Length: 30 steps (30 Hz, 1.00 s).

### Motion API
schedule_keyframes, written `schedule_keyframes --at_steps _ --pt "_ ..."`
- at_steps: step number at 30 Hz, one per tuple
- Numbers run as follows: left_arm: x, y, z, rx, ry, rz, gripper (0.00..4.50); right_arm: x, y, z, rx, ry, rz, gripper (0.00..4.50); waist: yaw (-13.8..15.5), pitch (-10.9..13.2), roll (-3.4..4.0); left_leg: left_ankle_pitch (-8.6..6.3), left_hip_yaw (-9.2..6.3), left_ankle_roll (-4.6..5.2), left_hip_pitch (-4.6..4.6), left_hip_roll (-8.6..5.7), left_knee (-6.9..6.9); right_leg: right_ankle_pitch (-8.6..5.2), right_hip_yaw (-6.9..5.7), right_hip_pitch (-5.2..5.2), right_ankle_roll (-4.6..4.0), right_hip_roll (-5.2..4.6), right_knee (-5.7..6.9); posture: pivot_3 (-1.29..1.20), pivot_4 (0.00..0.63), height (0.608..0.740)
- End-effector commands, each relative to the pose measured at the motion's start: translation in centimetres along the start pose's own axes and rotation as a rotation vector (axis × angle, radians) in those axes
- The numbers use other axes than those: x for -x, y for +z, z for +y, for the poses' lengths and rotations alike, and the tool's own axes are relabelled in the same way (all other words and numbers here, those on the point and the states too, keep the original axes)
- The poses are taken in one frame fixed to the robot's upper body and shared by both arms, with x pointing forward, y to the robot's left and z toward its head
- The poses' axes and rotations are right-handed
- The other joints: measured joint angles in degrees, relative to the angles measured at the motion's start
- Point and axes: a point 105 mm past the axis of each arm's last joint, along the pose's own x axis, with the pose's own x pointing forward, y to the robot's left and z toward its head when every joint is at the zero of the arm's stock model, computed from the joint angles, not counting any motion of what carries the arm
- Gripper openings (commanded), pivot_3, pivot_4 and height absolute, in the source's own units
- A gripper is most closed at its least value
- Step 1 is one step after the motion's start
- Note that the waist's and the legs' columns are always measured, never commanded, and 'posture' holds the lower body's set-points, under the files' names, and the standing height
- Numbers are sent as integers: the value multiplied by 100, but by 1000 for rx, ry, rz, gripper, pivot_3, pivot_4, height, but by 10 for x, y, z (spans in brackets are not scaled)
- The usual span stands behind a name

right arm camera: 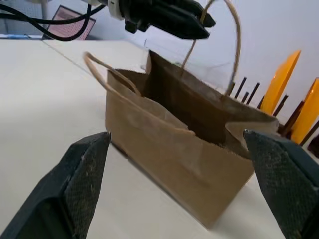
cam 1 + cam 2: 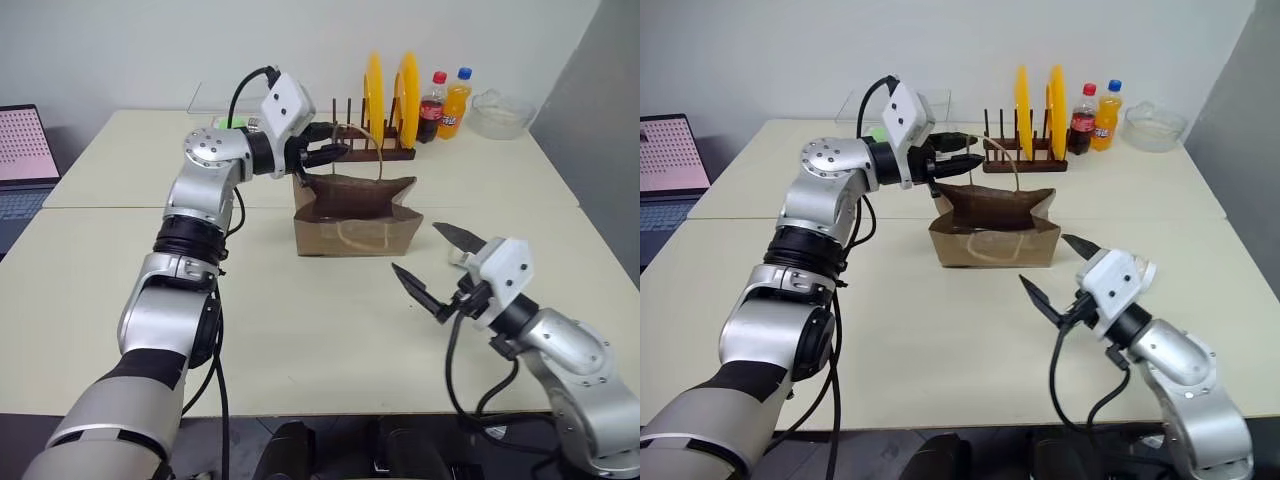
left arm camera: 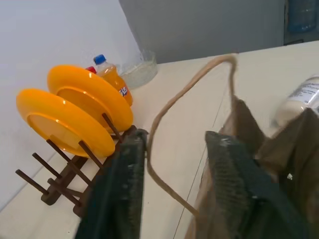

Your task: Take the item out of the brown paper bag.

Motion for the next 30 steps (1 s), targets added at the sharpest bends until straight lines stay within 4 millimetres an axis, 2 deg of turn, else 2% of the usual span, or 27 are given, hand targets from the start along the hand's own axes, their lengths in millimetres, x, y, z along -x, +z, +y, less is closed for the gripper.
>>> schedule_keyframes --at_steps 1,4,11,14,17,21,23,27,30 --pt "20 28 6 -56 5 -80 3132 -3 11 -2 48 -10 -71 4500 -5 0 0 0 1 0 0 0 0 0 1 0 0 0 0 0 150 740" --pt "38 30 1 -51 2 -100 3997 -3 10 -4 40 -6 -89 4500 -16 0 1 0 -1 0 0 0 -1 0 1 1 -1 -1 -1 0 150 740" --pt "68 30 -23 -3 79 -117 3997 -3 12 -8 12 3 -130 4500 -34 0 1 0 -7 0 2 1 -1 0 0 2 -2 -3 2 0 150 740" --pt "81 24 -28 17 196 -115 3997 -2 14 -12 8 0 -142 4500 -31 0 1 0 -7 0 3 1 -1 0 1 4 -2 -4 0 0 150 740" --pt "91 11 -31 49 372 -90 3997 1 16 -16 -10 -9 -148 4500 -15 -1 1 -1 -9 1 5 1 -2 0 1 5 -2 -4 1 0 150 740" --pt "100 -15 -54 112 534 -24 3997 10 14 -19 -35 -30 -134 4500 12 -1 1 -1 -6 1 10 1 -2 0 4 10 -2 -6 -1 0 150 740" --pt "103 -36 -75 137 581 39 3997 16 8 -21 -38 -76 -119 4500 24 -3 3 -1 -7 1 9 1 -3 0 3 10 -2 -6 -1 0 150 740" --pt "106 -62 -105 200 610 93 3997 26 -8 -25 -50 -163 -81 4500 62 -8 5 -1 -7 1 11 1 -7 0 3 10 -2 -6 -3 0 150 740" --pt "106 -75 -118 246 630 107 3997 31 -20 -26 -63 -210 -56 4500 66 -8 5 -2 -5 2 14 1 -6 0 3 15 -2 -6 -6 0 150 740"
